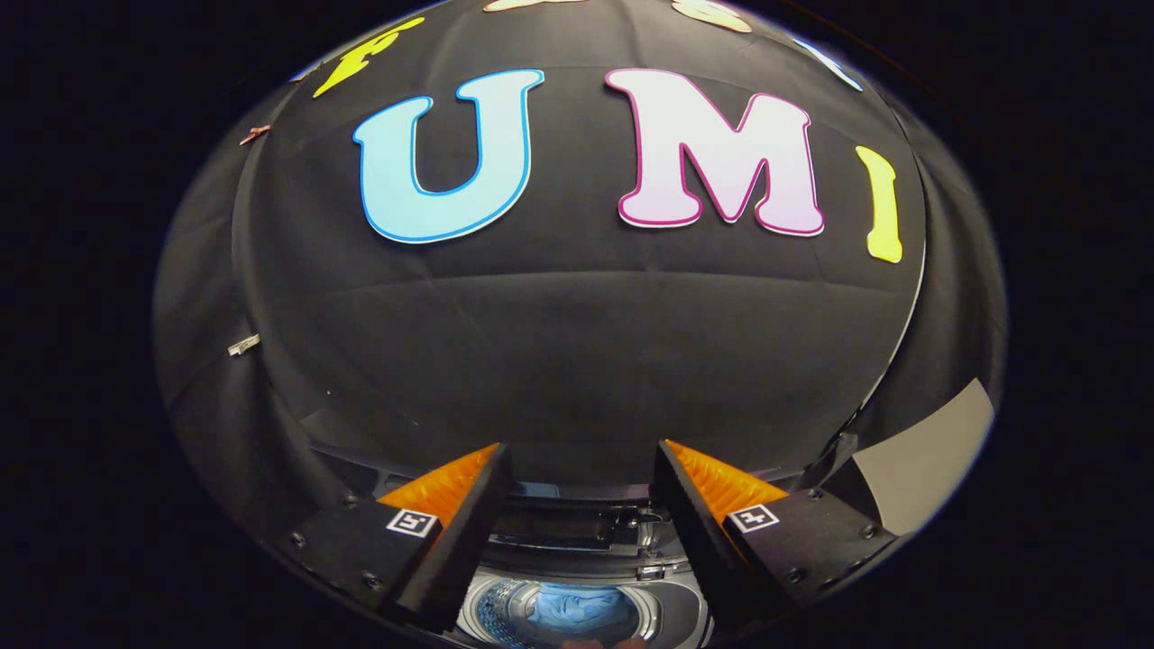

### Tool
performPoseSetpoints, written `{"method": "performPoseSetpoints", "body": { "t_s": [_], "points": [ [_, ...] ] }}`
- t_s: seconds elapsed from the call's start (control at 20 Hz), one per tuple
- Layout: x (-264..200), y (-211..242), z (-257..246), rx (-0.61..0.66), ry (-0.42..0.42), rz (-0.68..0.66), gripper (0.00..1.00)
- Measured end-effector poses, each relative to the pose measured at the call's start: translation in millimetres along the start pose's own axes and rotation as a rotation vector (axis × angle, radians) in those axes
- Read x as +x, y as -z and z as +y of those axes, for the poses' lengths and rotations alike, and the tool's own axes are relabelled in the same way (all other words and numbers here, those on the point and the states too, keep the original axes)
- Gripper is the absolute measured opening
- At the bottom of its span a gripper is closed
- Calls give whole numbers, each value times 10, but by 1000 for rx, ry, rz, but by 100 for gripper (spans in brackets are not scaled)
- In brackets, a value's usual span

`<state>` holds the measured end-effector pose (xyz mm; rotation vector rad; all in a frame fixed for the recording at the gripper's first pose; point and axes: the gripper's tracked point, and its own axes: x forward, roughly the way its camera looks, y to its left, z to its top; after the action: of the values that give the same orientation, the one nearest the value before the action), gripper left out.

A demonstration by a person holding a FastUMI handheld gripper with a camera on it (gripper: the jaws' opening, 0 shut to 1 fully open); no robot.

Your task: Put the clothes into the washing machine and then close the washing machine lid.

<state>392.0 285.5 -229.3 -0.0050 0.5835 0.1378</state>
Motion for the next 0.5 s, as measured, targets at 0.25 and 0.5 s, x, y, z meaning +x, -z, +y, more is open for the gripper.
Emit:
{"method": "performPoseSetpoints", "body": {
  "t_s": [0.25, 0.5],
  "points": [
    [-138, 19, 46, 12, -4, -42, 100],
    [-318, 96, 58, 7, 8, -90, 100]
  ]
}}
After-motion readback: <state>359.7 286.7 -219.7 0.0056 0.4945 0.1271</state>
